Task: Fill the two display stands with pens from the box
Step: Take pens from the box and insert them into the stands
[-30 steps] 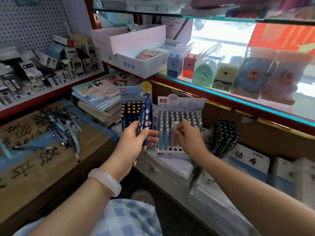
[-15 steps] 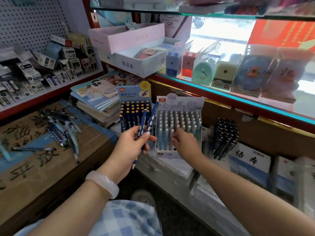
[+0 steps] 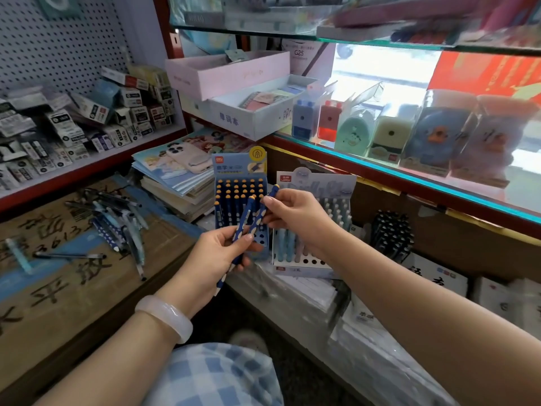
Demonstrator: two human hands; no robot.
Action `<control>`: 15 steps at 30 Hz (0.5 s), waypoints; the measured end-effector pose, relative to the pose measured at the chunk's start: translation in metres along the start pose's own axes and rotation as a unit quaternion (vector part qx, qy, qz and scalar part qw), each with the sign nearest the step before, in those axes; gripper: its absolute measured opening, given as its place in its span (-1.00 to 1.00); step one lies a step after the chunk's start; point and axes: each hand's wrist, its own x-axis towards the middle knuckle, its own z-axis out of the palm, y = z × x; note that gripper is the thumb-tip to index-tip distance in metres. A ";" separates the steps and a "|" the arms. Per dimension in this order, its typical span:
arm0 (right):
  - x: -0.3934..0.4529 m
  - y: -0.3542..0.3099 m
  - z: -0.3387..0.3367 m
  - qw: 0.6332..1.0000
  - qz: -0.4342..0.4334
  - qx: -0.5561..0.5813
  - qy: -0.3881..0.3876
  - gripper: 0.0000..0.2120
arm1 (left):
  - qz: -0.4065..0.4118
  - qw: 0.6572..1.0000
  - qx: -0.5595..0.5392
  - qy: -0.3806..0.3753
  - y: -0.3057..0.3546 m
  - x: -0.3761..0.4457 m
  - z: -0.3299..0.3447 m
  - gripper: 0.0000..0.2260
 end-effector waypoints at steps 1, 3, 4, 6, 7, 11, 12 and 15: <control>0.001 -0.001 0.003 1.000 0.002 0.009 -0.003 -0.83 | -0.003 1.000 -0.010 0.005 0.000 0.000 -0.003 -0.89; 0.004 -0.003 0.007 1.000 -0.001 0.007 -0.010 -0.83 | -0.018 0.999 -0.039 0.014 -0.001 -0.001 -0.011 -0.88; 0.006 -0.006 0.008 1.000 -0.005 0.003 -0.011 -0.84 | -0.026 0.998 -0.052 0.021 -0.002 -0.001 -0.015 -0.88; 0.012 -0.011 0.007 1.000 -0.015 0.000 -0.001 -0.87 | -0.038 0.996 -0.068 0.041 -0.004 0.000 -0.025 -0.87; 0.016 -0.014 0.006 1.000 -0.022 -0.005 0.010 -0.87 | -0.041 0.995 -0.066 0.061 -0.004 0.002 -0.031 -0.87; 0.036 -0.011 0.009 0.990 -0.053 -0.112 0.061 -0.92 | -0.031 0.990 -0.047 0.129 -0.008 0.010 -0.053 -0.81; 0.041 -0.009 0.012 0.985 -0.064 -0.147 0.065 -0.95 | -0.025 0.990 -0.052 0.131 -0.008 0.011 -0.057 -0.81; 0.056 0.005 0.027 0.967 -0.075 -0.232 0.073 -0.91 | -0.014 0.988 -0.081 0.135 -0.006 0.012 -0.064 -0.82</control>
